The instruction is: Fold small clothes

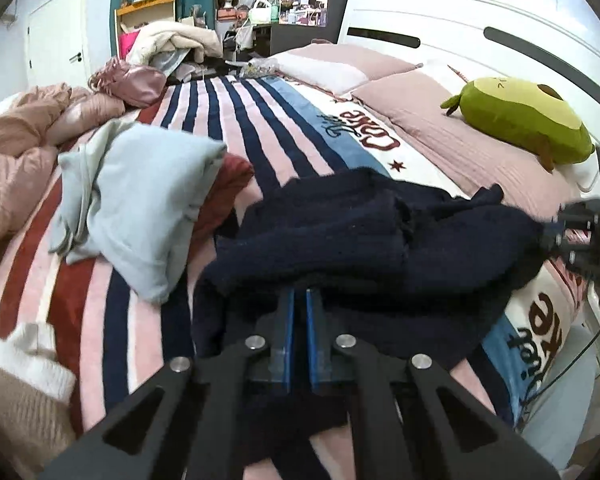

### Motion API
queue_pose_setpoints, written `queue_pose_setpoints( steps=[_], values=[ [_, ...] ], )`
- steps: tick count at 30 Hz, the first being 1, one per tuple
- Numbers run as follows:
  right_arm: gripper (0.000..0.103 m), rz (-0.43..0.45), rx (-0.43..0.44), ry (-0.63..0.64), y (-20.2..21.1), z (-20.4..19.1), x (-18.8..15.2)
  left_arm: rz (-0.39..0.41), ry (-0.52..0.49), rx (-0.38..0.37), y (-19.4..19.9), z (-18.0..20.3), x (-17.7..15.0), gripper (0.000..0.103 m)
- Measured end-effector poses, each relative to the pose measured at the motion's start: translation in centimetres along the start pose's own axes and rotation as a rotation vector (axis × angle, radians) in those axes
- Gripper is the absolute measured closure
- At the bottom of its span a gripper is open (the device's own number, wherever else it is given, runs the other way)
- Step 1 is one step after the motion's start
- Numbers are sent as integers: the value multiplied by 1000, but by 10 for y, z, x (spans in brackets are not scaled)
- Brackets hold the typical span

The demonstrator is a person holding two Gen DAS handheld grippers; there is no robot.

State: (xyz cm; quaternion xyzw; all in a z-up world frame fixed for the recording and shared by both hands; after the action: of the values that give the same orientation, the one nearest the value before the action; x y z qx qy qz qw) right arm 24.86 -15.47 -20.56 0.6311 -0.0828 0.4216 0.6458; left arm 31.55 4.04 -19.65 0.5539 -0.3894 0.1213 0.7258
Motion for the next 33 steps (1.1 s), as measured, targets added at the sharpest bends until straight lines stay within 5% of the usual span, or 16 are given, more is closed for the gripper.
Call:
queue_pose_setpoints(
  steps=[5, 7, 8, 10, 12, 15, 18, 20, 22, 23, 26, 29, 33],
  values=[
    [101, 10, -35, -55, -24, 44, 60, 29, 28, 87, -10, -23, 29, 101],
    [101, -5, -47, -79, -40, 59, 77, 27, 42, 48, -18, -27, 37, 98],
    [101, -19, -62, -91, -51, 69, 85, 19, 52, 0, -23, -26, 39, 90],
    [101, -49, -88, -99, -75, 82, 96, 22, 61, -92, -32, -22, 44, 38],
    [101, -93, -109, -111, -100, 90, 99, 37, 28, -101, -40, -22, 49, 30],
    [98, -162, -134, -165, -132, 103, 94, -48, 13, -61, -71, -32, 47, 30],
    [65, -176, -99, -266, -138, 112, 82, -116, 36, -97, -96, -35, 39, 31],
    [58, -156, -57, -293, -134, 111, 75, -92, 36, -128, -99, -32, 39, 48],
    [57, -151, -38, -309, -129, 110, 65, -70, 47, -144, -99, -29, 42, 85],
    [57, -147, -28, -319, -129, 111, 63, -57, 57, -148, -97, -28, 44, 86],
    [57, -140, 10, -353, -122, 111, 54, 53, 117, -67, -81, -48, 61, 94],
    [57, -163, 16, -356, -125, 113, 45, 172, 199, 158, -53, -88, 71, 94],
    [39, -215, 122, -399, -140, 107, 35, 159, 275, 214, -49, -114, 63, 94]
  ],
)
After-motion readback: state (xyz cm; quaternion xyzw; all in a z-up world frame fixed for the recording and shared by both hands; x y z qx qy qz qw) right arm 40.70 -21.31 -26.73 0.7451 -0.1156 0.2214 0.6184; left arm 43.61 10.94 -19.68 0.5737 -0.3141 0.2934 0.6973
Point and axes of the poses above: each gripper's, at about its wrist camera, not at the fingertips, and y roughly against the way its jaws point, z to its right, x to its top, the point moved 10 cm from there along -y, roughly the way its jaws point, and after that the axes turned 3 degrees about -x, right-handed, at the moved point
